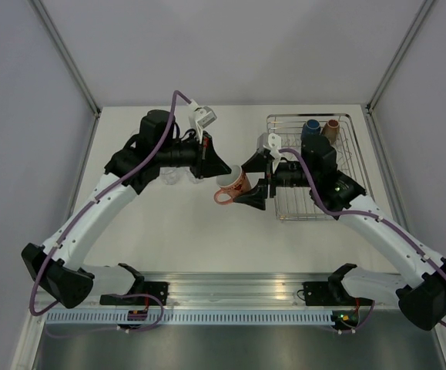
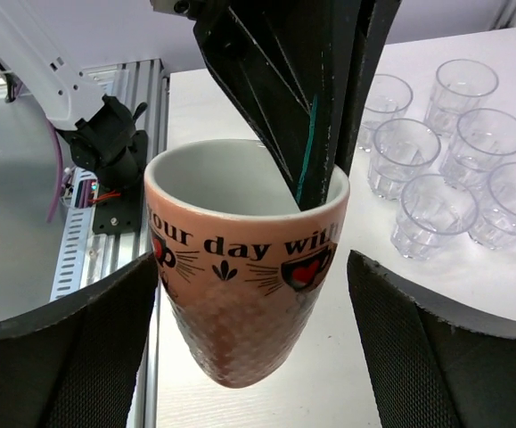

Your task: Unload the cups from the dish rack

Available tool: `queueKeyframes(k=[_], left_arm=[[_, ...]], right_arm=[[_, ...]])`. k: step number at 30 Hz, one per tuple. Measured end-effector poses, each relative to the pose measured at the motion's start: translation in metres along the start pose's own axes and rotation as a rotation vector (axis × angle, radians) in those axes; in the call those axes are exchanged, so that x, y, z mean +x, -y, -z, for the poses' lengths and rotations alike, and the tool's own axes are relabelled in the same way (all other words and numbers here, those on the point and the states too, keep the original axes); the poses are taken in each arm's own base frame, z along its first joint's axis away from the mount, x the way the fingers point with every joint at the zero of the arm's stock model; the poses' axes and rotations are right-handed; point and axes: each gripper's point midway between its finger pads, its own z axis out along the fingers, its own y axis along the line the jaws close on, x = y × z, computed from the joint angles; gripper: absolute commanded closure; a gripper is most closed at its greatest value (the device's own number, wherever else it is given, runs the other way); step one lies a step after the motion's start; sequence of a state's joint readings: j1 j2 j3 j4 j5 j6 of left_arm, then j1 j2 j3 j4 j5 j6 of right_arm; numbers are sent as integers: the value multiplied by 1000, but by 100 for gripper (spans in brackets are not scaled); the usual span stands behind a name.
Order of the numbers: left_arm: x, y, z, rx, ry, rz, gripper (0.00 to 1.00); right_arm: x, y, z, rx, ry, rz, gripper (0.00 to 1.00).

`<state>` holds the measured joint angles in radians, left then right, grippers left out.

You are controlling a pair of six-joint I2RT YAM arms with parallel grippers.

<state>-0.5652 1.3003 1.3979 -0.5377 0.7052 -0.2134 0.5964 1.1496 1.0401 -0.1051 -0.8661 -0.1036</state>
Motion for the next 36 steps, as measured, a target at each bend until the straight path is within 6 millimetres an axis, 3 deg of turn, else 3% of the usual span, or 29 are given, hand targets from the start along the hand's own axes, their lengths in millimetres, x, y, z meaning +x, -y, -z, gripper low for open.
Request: queueKeyframes(k=[2,11,16,20,29,32,36], left_arm=[[-2,-2,2,-25,12,7,98],[-11,-27,4,-185,65,60,98],[-15,-68,20,-451,122,98,98],[-10,-108,42,-707,158,143,98],[45,-188,107,-1206,156,347,98],[75,-216,137,-1345,160,457,98],[119,-238,170,-1488,144,581,98]], right_arm=[[-3,2,2,16,8,15,2],[-4,11,8,91,1,55,2],[6,19,19,197,-21,49,2],[-1,16,32,253,1,68,2],[-16,11,58,376,68,59,2],[-16,14,64,421,80,39,2],[-17,24,74,518,99,-2,2]])
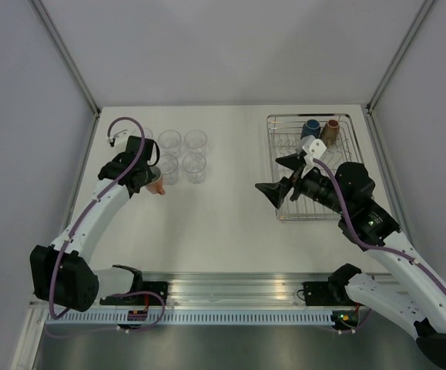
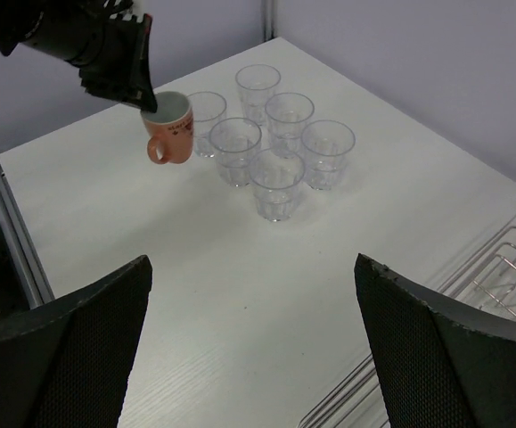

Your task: Unload the cups from the dish rack

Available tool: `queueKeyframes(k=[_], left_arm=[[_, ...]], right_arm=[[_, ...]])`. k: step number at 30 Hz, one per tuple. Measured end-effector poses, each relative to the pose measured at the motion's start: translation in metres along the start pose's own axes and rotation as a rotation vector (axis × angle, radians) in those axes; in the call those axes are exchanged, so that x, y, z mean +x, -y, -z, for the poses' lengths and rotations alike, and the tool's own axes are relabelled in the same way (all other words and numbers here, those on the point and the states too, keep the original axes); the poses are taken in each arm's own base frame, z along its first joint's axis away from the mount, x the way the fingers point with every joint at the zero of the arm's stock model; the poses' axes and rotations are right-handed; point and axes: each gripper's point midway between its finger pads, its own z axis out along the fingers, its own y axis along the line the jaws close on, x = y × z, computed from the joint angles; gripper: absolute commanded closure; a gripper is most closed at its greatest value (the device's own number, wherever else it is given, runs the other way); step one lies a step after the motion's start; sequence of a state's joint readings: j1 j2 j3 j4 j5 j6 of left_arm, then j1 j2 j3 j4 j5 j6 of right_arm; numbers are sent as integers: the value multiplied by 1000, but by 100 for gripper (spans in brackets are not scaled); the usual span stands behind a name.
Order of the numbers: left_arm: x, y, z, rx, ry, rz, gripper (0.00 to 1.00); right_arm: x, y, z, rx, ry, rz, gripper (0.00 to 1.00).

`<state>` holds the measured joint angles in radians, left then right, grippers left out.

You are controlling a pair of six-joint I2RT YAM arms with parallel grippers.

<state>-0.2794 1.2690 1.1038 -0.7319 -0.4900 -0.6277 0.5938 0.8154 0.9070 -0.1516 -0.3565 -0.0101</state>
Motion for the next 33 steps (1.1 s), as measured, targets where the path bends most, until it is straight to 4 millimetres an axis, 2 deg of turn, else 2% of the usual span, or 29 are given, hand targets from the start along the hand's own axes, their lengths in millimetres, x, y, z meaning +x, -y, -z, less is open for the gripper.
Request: queueKeyframes(k=[3,7,12,16,18,19,22,24,28,29,33], left_arm=[[15,-22,-9,-65,-22,41,98],[40,-42,-21,-124,-60,70,98],[65,-58,-33,-174,-92,89,98],[78,-63,-39,-186,-104,92,98],[78,-63,-40,-184,-100,95,92],[77,-62,-41,-181,-96,99,84],[76,-60,-43,-171,-80,117,73],[77,-61,-42,-166,-71,126,63],[69,-60,-35,-139,-37,152,49],[65,-60,-31,-125,-19,164,38],[44,-61,-6,-73,49,208,8]], right_arm=[[0,7,1,48,3,-34,2],[4,12,1,89,-2,-78,2],[8,28,0,186,-3,-132,2],[14,46,-1,298,-11,-179,2],[21,59,-1,373,-25,-210,2],[26,67,-2,419,-43,-227,2],[40,86,-8,525,-100,-260,2],[49,96,-11,583,-142,-271,2],[51,117,-15,674,-188,-283,2],[49,124,-17,693,-191,-287,2],[40,165,-17,766,-194,-323,2]])
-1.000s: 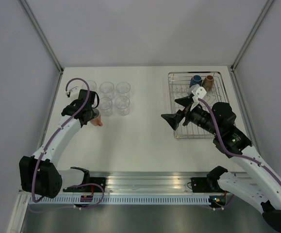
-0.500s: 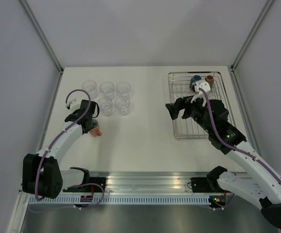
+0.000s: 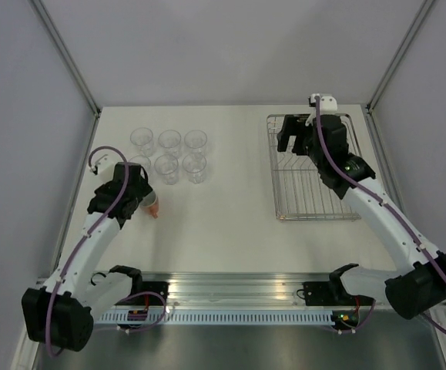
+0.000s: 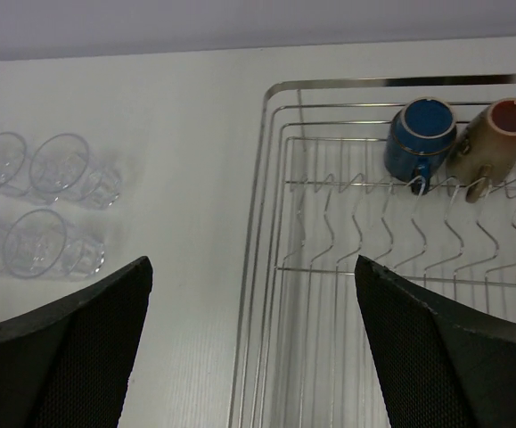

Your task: Unload the cups from the dish rack

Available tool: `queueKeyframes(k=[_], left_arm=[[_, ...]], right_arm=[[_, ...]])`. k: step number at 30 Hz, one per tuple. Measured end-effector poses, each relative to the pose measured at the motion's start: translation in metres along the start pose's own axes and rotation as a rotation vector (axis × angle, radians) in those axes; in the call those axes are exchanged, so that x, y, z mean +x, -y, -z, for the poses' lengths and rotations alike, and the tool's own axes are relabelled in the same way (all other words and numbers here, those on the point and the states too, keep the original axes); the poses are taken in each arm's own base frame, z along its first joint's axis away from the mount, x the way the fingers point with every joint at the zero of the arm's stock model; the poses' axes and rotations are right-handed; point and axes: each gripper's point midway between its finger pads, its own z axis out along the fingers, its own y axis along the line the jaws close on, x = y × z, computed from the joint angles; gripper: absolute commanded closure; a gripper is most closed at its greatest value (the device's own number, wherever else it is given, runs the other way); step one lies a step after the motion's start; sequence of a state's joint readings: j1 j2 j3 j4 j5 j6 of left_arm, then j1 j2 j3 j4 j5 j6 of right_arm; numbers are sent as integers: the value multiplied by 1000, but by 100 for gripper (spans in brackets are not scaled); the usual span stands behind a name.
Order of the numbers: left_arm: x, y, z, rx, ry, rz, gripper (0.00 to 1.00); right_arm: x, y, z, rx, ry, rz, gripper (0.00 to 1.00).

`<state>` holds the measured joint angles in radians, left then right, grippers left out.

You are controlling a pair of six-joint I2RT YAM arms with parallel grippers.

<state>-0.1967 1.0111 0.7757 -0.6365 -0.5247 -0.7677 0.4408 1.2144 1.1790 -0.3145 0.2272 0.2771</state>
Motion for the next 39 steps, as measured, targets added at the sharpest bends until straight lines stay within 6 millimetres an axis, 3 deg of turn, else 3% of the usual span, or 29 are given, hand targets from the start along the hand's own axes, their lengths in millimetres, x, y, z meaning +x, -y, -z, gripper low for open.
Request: queueKeyframes(k=[1,5,8,11,13,18,21,27,39], left_arm=[[-7,1,8,19,18,14,1],[-55,10,55,139,131,93,1],[-88,19,92,245,209,116,1],[-106,29,122,355,248,84,1],[-107,34,132,410,250,32,1],[-88,30,120,410,221,-108,1],[-71,23,108,382,187,-172,1],[-63,22,105,396,174,-219,1],[-54,28,109,455,151,-251,1]], right_arm=[[-5,11,-6,24,-3,-13,2],[-16,57,-32,131,-29,-52,2],[-17,78,-51,182,-62,-64,3],[-17,95,-77,210,-106,-78,5],[-19,108,-95,237,-130,-88,5],[-12,132,-132,288,-196,-91,2],[-3,138,-150,297,-242,-60,2],[8,145,-183,297,-312,17,2],[60,174,-205,338,-455,71,5]])
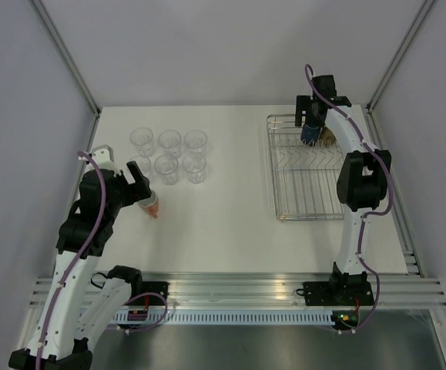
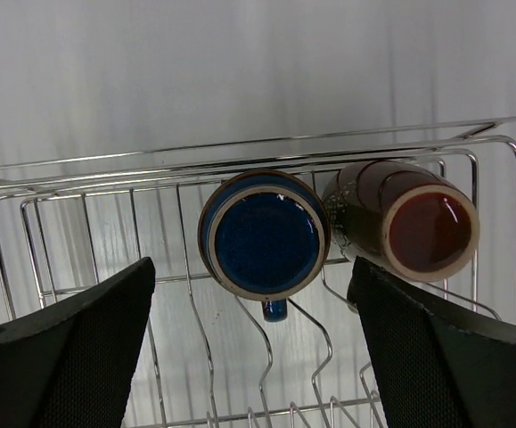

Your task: Unload the cups from the dish rack

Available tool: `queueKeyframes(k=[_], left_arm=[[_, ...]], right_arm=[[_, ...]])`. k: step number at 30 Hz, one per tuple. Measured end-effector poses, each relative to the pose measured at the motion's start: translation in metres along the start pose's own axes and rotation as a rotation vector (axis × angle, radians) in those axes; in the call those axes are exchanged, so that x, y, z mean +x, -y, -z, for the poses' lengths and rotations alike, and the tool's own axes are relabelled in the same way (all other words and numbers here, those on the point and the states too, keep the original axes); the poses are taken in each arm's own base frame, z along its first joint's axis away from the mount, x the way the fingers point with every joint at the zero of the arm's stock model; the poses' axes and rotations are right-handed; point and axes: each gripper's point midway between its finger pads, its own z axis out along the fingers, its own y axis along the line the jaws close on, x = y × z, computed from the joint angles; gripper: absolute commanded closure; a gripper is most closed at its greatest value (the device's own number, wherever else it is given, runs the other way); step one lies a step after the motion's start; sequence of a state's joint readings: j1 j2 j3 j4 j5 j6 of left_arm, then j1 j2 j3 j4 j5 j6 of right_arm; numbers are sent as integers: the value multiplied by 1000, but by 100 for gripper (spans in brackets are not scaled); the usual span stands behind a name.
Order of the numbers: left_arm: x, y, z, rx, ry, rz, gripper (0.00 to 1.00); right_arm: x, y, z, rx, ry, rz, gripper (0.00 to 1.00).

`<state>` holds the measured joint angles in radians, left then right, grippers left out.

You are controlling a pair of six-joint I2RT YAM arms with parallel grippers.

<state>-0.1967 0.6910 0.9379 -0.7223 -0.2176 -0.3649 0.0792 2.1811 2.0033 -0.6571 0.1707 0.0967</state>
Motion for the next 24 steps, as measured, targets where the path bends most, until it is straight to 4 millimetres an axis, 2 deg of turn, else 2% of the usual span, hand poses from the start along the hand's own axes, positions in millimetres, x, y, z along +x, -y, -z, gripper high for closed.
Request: queueKeyframes(k=[8,17,21,22,24], left_arm=[[6,3,-2,21,-23,-6,1],[6,7,-5,36,-25,-10,1],[6,8,-7,37,-29,-11,1],[6,8,-7,37,-31,-11,1],[7,8,-8,36,-34,-12,1]], right_arm=[[16,-3,-25,-23,-51,8,9],[25,-6,-41,-29,-78,18,14],[30,-6,-47,-30,-91,21,22],[32,-7,-48,-31,-95,21,30],[33,-7,-49,-35,-98,25,37]])
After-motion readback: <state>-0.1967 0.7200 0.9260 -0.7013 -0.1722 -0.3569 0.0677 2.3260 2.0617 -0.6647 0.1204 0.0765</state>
